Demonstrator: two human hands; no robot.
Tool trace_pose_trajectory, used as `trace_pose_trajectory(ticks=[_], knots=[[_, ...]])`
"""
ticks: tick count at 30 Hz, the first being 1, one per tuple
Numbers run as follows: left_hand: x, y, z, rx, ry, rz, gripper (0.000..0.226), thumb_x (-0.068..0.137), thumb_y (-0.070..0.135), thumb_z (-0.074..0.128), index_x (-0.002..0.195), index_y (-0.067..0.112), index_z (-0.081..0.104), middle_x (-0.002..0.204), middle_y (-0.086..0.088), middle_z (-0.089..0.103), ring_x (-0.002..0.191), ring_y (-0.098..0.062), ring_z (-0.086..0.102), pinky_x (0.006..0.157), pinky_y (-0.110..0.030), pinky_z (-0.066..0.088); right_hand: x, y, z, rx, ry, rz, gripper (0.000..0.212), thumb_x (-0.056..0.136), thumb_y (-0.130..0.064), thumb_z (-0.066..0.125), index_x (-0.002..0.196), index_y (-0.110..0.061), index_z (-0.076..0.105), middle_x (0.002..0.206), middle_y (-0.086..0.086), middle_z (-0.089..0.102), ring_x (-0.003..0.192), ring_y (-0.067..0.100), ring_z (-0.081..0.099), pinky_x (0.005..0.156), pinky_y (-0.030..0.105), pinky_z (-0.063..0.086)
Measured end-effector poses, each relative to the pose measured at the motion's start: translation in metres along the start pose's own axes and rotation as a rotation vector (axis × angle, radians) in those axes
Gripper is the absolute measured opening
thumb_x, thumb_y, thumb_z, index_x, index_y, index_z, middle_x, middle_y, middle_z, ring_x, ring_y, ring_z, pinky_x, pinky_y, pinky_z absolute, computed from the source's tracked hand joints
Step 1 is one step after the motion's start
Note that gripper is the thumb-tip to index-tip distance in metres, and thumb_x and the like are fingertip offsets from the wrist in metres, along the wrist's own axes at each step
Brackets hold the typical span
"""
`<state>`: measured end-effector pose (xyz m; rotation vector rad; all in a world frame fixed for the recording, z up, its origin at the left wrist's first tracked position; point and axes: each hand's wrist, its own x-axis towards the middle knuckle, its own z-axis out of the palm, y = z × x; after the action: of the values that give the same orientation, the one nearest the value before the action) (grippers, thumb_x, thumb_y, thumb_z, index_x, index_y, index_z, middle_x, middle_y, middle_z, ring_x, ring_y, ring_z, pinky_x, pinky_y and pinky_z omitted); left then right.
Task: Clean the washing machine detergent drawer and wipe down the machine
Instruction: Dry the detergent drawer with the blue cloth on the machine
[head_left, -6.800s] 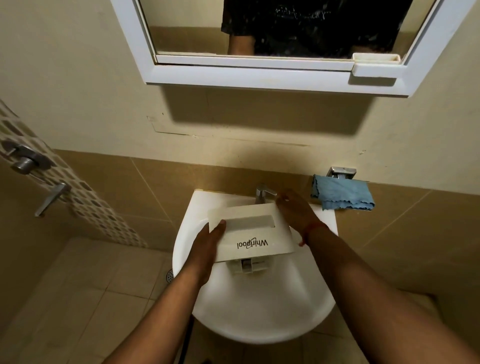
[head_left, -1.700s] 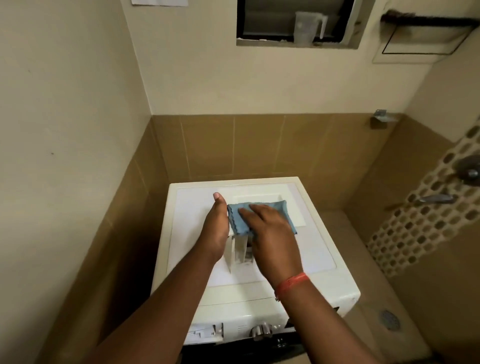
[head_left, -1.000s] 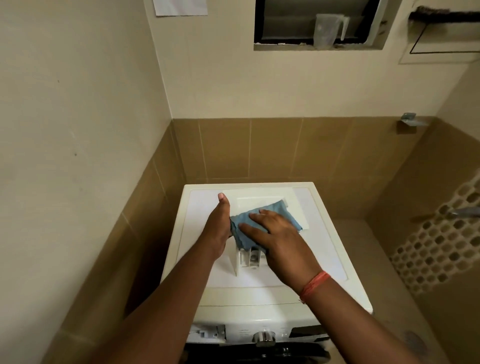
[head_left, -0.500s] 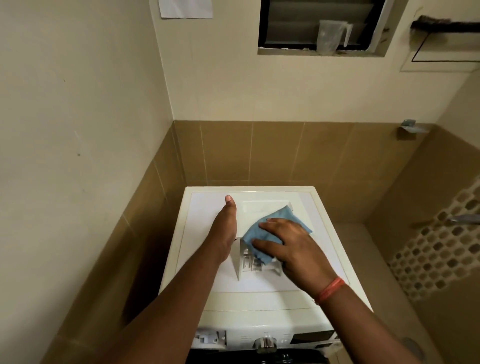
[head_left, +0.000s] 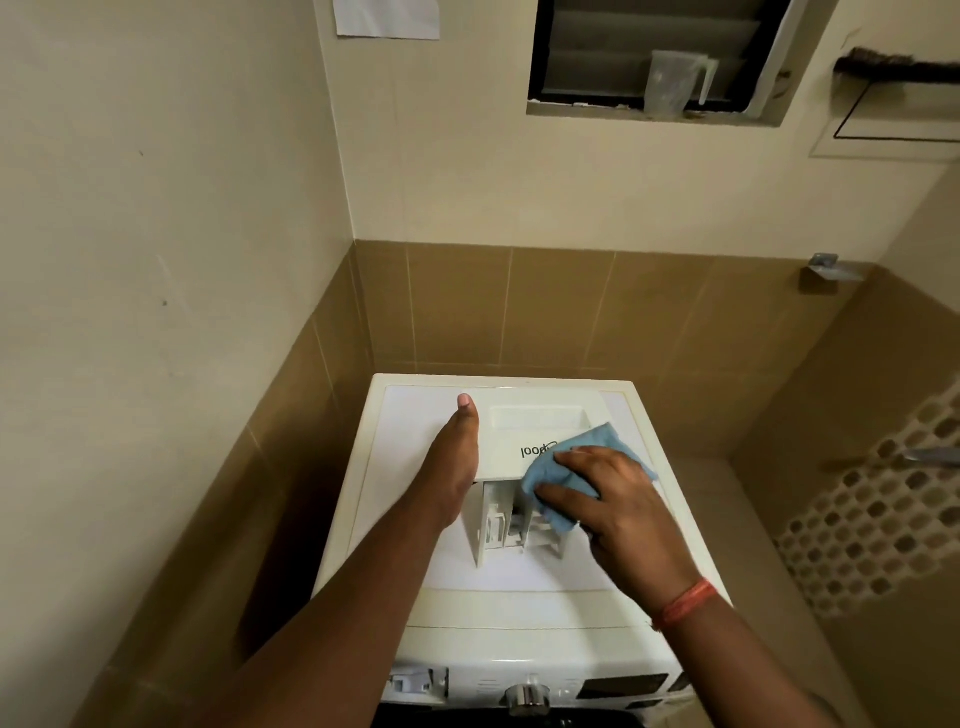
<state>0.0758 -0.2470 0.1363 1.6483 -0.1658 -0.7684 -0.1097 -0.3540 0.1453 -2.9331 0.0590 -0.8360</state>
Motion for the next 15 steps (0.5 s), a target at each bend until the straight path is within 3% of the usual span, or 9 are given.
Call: trace_pose_trajectory(ticks=[2,7,12,15], knots=[[0.000,0.001,0.000,0.037,0.013,-0.033,0.082,0.092,0.074,0.014,0.153,0.022,0.030,0.158,-0.003,0.033,0.142,-0.025,0.036,0.117,-0.044,0.030,0.011,-0.019,0.006,0.013,-0.038,-0.054,0.033,0.087,-0.018,0.059,0.116,-0.033,0.068,0.128,0.005,0.060,0.121,0.028,0.052,0.096,0.040,0.043],[0.004,0.000,-0.001,0.057,0.023,-0.036,0.080,0.092,0.074,0.015,0.152,0.024,0.032,0.156,-0.005,0.038,0.139,-0.027,0.041,0.114,-0.047,0.036,0.016,-0.016,0.009,0.041,-0.080,-0.060,0.042,0.083,-0.016,0.068,0.119,-0.037,0.065,0.132,0.001,0.058,0.123,0.025,0.051,0.097,0.038,0.043],[0.007,-0.006,-0.002,-0.019,-0.017,0.032,0.081,0.086,0.078,0.024,0.146,0.027,0.043,0.148,0.003,0.049,0.133,-0.020,0.048,0.114,-0.046,0.036,-0.018,0.031,-0.005,0.110,0.030,0.195,0.042,0.080,-0.005,0.054,0.105,-0.032,0.073,0.126,-0.002,0.060,0.116,0.019,0.053,0.092,0.034,0.046],[0.005,-0.005,-0.002,-0.026,-0.036,0.047,0.086,0.079,0.081,0.025,0.143,0.028,0.047,0.145,0.004,0.053,0.130,-0.019,0.051,0.113,-0.045,0.037,-0.016,0.030,-0.006,0.136,0.047,0.287,0.044,0.075,-0.004,0.047,0.100,-0.027,0.074,0.122,-0.002,0.061,0.113,0.020,0.055,0.091,0.024,0.041]])
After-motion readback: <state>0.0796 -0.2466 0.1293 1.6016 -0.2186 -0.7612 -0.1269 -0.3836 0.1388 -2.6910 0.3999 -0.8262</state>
